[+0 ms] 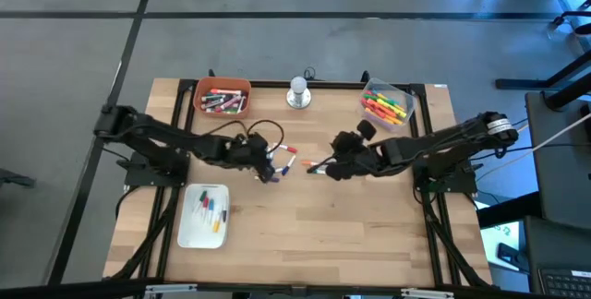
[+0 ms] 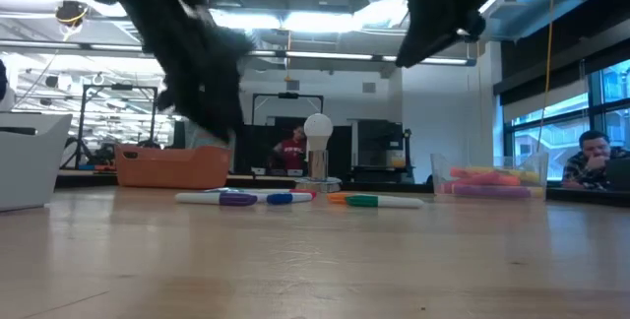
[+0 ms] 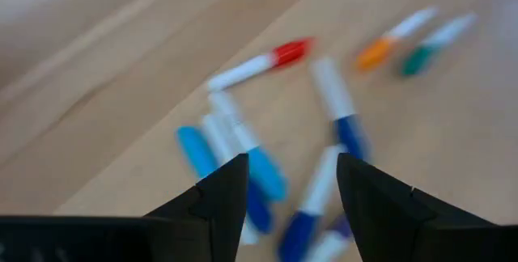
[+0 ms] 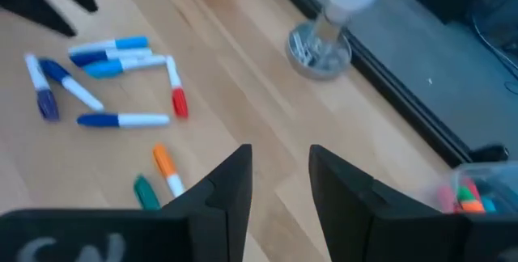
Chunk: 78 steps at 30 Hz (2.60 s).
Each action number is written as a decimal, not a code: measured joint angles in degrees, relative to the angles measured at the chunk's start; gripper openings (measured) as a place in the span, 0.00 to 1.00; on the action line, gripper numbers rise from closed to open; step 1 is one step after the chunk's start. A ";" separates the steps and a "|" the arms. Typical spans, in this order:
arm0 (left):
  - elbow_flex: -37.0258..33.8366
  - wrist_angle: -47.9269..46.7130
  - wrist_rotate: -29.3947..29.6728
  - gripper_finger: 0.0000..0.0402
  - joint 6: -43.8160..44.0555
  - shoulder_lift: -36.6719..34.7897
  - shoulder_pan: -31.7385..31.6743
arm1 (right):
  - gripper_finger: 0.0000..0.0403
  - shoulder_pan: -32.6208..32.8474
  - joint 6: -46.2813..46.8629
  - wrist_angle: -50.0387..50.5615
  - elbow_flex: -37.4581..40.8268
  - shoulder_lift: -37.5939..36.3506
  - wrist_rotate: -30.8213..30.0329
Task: Pick & Place Markers
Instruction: Put the small light blue highlighter pen into the white bin, then put the small blue highlighter pen into the white bin
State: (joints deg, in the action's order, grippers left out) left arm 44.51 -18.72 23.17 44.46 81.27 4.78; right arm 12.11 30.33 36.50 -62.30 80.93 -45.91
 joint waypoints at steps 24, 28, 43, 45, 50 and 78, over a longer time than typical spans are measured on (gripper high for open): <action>1.04 -1.85 4.72 0.33 -1.78 16.25 -5.19 | 0.31 0.68 2.73 3.69 0.02 -0.05 3.70; 1.16 -1.93 4.62 0.30 -1.76 17.66 -5.25 | 0.31 1.06 3.30 3.67 0.02 -0.03 3.95; 1.66 -20.94 -0.22 0.10 -4.26 1.89 -4.53 | 0.31 1.65 2.62 3.81 0.07 -0.03 6.05; 2.94 -25.29 -3.09 0.11 -1.55 -3.19 -2.11 | 0.31 1.65 2.71 3.99 0.07 -0.03 6.16; 5.17 -31.55 -10.23 0.09 3.84 -14.02 8.95 | 0.31 1.65 2.62 4.16 0.07 -0.03 6.51; 1.41 -34.75 3.82 0.30 22.97 -17.66 24.70 | 0.31 1.63 5.20 5.62 0.07 -0.03 17.22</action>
State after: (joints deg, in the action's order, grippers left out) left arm 45.92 -53.47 26.99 67.42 63.61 29.48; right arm 13.74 35.53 42.11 -62.24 80.90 -28.69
